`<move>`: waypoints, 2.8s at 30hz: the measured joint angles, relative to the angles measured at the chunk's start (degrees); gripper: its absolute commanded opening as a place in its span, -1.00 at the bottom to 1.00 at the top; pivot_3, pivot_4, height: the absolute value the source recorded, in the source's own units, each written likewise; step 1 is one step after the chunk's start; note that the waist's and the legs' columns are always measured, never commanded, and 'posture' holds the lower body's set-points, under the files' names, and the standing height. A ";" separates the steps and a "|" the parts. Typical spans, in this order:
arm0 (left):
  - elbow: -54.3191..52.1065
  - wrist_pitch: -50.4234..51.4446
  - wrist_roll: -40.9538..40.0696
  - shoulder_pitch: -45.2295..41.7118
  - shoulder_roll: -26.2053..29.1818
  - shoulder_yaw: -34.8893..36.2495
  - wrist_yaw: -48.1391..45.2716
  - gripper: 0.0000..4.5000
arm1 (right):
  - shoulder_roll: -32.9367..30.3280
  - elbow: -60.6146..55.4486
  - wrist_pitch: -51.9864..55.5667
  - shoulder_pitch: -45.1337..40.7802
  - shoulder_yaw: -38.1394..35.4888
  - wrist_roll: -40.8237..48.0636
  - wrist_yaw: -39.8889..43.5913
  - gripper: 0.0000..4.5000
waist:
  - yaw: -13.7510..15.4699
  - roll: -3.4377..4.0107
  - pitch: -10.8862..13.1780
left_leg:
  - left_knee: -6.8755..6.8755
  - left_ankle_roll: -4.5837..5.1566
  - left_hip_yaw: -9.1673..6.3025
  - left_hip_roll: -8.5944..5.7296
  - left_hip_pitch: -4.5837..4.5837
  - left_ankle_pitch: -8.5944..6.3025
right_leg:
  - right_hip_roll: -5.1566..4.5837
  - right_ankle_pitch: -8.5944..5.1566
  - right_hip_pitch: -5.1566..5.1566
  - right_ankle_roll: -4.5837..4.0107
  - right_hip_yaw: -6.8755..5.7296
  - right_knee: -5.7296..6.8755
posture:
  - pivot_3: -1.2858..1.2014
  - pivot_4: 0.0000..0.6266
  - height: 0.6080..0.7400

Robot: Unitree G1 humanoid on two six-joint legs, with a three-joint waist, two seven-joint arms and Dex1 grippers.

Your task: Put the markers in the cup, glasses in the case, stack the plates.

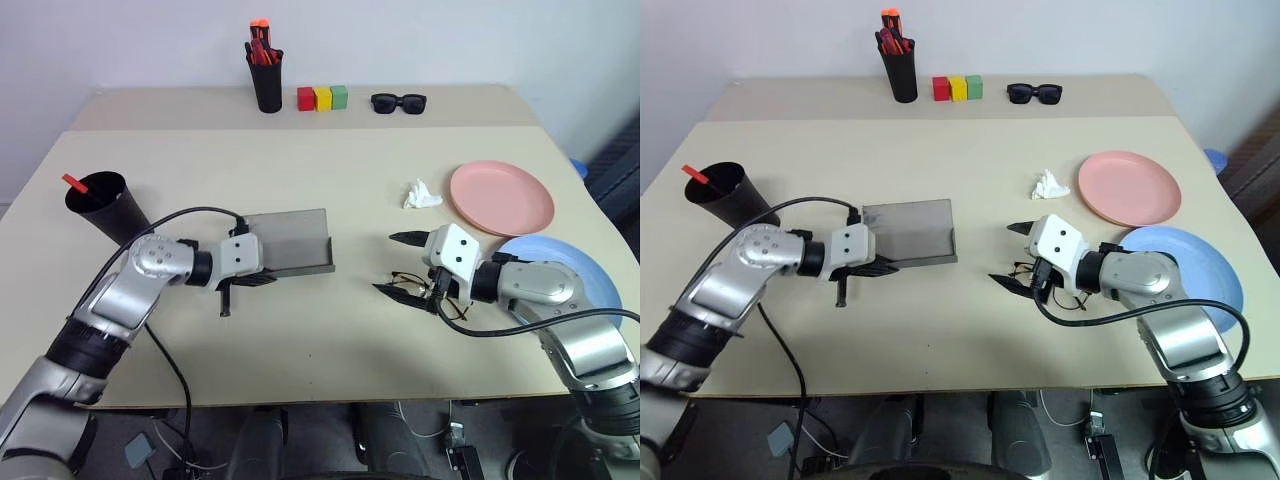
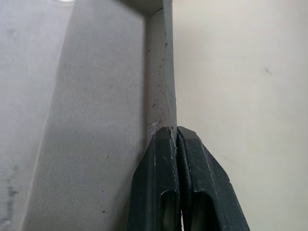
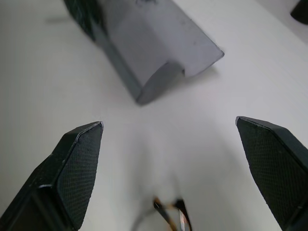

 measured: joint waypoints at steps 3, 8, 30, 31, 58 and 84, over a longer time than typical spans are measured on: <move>3.52 -0.69 -0.27 -1.81 -1.51 -0.16 -3.76 -0.60 | -2.00 0.02 0.86 0.32 -1.26 -0.66 -0.02 1.00 | -0.40 0.00 0.00 | 0.00 0.03 -0.02 0.00 0.01 -0.01 | 0.02 0.01 -0.01 0.02 0.00 0.05 | 0.03 -0.52 1.00; 7.02 -2.72 -0.17 -4.38 -4.79 0.89 -2.87 -0.20 | -6.24 -0.03 2.62 1.47 -2.86 -1.56 0.47 1.00 | -0.39 0.00 0.00 | 0.07 0.03 -0.03 0.00 0.01 -0.01 | 0.02 0.01 0.02 0.02 0.01 0.05 | 0.03 -0.52 1.00; -25.34 19.57 -16.85 22.21 -2.75 19.82 9.23 -0.18 | -10.35 3.24 4.14 3.39 1.87 -8.78 2.53 -0.23 | 0.05 0.02 0.01 | 0.15 0.05 0.02 -0.02 0.15 -0.02 | -0.07 -0.01 0.16 0.01 0.01 0.05 | 0.03 -0.52 1.00; -25.59 19.94 -16.96 22.23 -2.90 19.84 9.99 -0.18 | -10.38 3.58 3.70 3.65 2.16 -9.10 2.75 -0.48 | 0.00 0.02 0.01 | 0.12 0.05 0.02 -0.01 0.16 -0.02 | -0.05 -0.01 0.15 0.01 0.01 0.06 | 0.03 -0.52 1.00; -30.24 18.27 -17.81 25.63 -4.89 15.39 12.04 -0.18 | -11.85 7.04 -0.87 0.62 -0.39 -11.95 4.98 0.98 | -0.25 0.03 -0.01 | 0.11 0.05 0.03 -0.01 0.17 -0.02 | -0.06 0.00 0.16 0.00 0.02 0.05 | 0.03 -0.52 1.00; -28.29 13.40 -15.77 29.98 -6.14 18.55 17.08 -0.18 | -7.86 13.84 -6.03 -2.83 3.57 -17.16 2.94 -0.97 | -0.65 0.06 -0.03 | 0.14 0.05 0.04 0.00 0.23 -0.02 | -0.04 0.01 0.20 0.00 0.03 0.10 | 0.03 -0.52 1.00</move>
